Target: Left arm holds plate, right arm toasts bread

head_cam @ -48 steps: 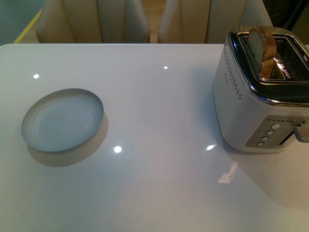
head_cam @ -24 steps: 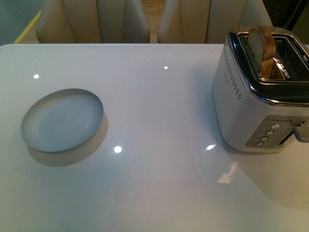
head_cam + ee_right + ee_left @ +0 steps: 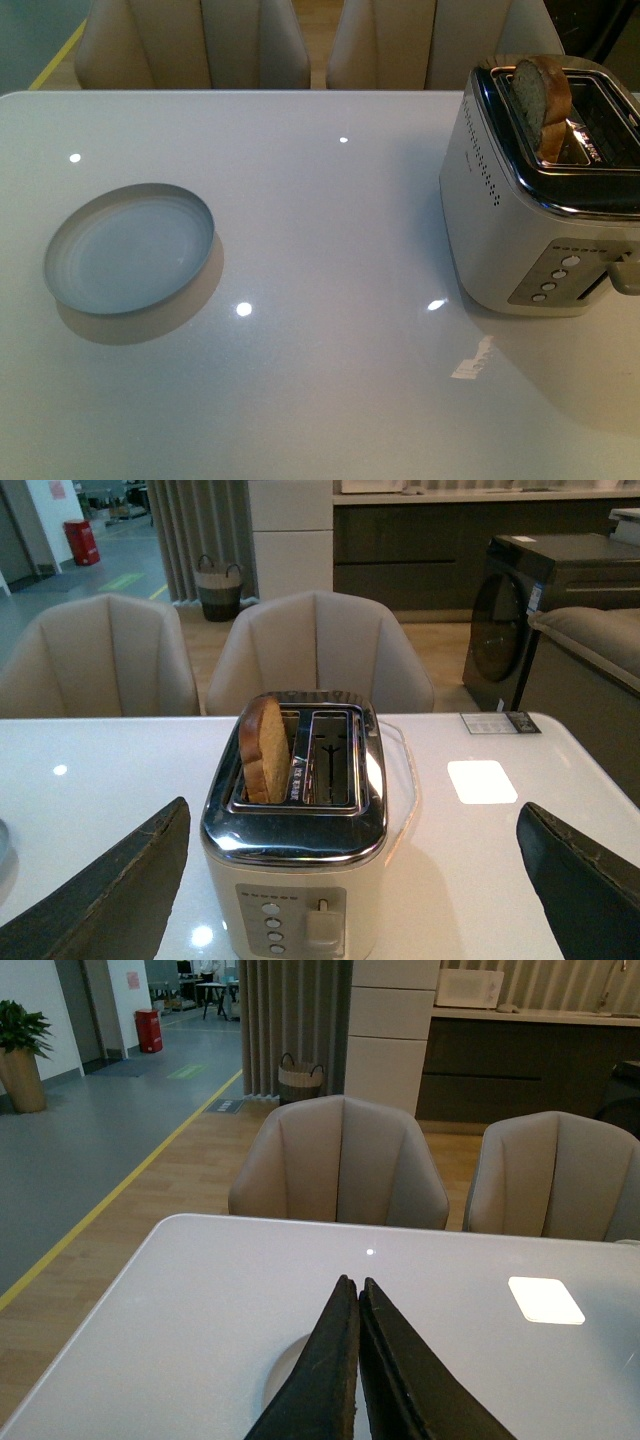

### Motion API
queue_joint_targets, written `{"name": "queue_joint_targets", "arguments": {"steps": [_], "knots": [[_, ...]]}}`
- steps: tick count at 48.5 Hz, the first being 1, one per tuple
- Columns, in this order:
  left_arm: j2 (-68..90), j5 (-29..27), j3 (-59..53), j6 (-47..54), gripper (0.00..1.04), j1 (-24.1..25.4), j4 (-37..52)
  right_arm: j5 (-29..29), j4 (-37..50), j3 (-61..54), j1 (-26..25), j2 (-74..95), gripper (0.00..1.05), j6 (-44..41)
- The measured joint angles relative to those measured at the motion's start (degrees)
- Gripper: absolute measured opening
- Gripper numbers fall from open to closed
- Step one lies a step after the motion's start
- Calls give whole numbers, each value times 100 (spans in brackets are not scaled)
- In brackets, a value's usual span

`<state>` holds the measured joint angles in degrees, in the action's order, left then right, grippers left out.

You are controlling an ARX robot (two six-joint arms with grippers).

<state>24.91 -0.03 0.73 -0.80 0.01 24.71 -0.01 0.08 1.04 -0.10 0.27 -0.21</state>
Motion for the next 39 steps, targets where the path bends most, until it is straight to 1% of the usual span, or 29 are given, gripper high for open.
{"name": "queue_joint_targets", "arguments": {"steps": [18,37,39], "knots": [[-951,0,0,0,3,0,-927,0,0,0,0,0,96,2],[-1486,0,0,0,3,0,-1467,0,0,0,0,0,96,0],[-1746,0,2,2,3,0,-1829,-2,0,0,0,0,96,2]]}}
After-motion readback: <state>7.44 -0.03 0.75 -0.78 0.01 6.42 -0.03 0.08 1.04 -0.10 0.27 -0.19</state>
